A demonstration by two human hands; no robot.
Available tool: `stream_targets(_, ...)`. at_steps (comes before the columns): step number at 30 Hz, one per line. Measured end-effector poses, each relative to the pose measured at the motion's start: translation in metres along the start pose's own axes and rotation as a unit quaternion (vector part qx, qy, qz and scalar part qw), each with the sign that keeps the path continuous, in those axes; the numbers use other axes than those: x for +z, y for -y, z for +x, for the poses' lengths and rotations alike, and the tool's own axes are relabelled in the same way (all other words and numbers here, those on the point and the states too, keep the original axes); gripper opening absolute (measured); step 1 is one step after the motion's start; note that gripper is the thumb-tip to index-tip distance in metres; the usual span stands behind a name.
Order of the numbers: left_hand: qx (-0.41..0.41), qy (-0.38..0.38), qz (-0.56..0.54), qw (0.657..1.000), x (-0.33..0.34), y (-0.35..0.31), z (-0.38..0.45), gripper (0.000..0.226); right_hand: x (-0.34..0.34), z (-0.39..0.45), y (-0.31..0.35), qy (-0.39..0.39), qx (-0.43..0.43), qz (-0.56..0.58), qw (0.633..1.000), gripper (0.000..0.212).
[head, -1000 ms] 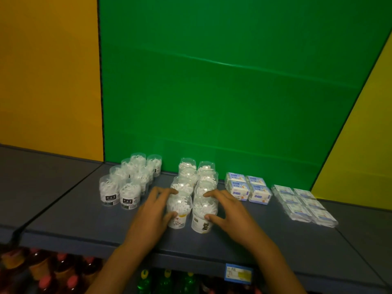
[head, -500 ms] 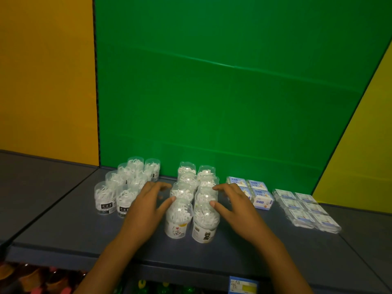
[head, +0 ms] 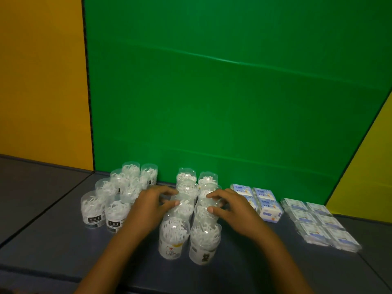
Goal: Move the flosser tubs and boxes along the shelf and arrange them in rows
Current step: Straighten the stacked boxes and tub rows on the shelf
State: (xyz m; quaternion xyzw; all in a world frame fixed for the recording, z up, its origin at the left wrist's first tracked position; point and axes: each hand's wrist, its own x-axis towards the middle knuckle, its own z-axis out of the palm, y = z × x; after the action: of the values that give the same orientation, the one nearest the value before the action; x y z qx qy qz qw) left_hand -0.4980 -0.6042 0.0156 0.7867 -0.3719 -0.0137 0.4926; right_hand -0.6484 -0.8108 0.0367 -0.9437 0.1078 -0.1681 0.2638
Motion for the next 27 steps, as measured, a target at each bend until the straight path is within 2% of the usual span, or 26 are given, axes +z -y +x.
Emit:
stream_targets(4, 0.002, 0.016, -0.005, 1.000, -0.003, 0.001, 0.006, 0.024, -0.003, 0.004, -0.006, 0.003, -0.010, 0.003, 1.000, 0.031)
stream_targets(9, 0.015, -0.015, -0.003, 1.000, -0.009, 0.002, 0.032, 0.021, -0.017, 0.022, -0.021, -0.078, -0.005, -0.016, 0.997, 0.036)
stream_targets(12, 0.010, 0.016, -0.014, 1.000, -0.003, 0.002, 0.053, 0.026, -0.018, 0.034, -0.032, -0.049, 0.019, -0.025, 0.998, 0.043)
stream_targets(16, -0.010, 0.082, -0.017, 0.996, 0.007, 0.003, 0.069, 0.032, -0.011, 0.044, -0.039, -0.021, 0.028, 0.003, 0.999, 0.039)
stream_targets(23, -0.011, 0.031, 0.024, 0.999, 0.010, 0.007, 0.071, 0.029, -0.006, 0.054, -0.041, -0.024, 0.014, 0.029, 0.999, 0.035)
stream_targets(27, -0.007, 0.040, 0.014, 0.999, 0.009, 0.008, 0.072, 0.029, -0.009, 0.058, -0.043, -0.001, 0.008, 0.029, 1.000, 0.033)
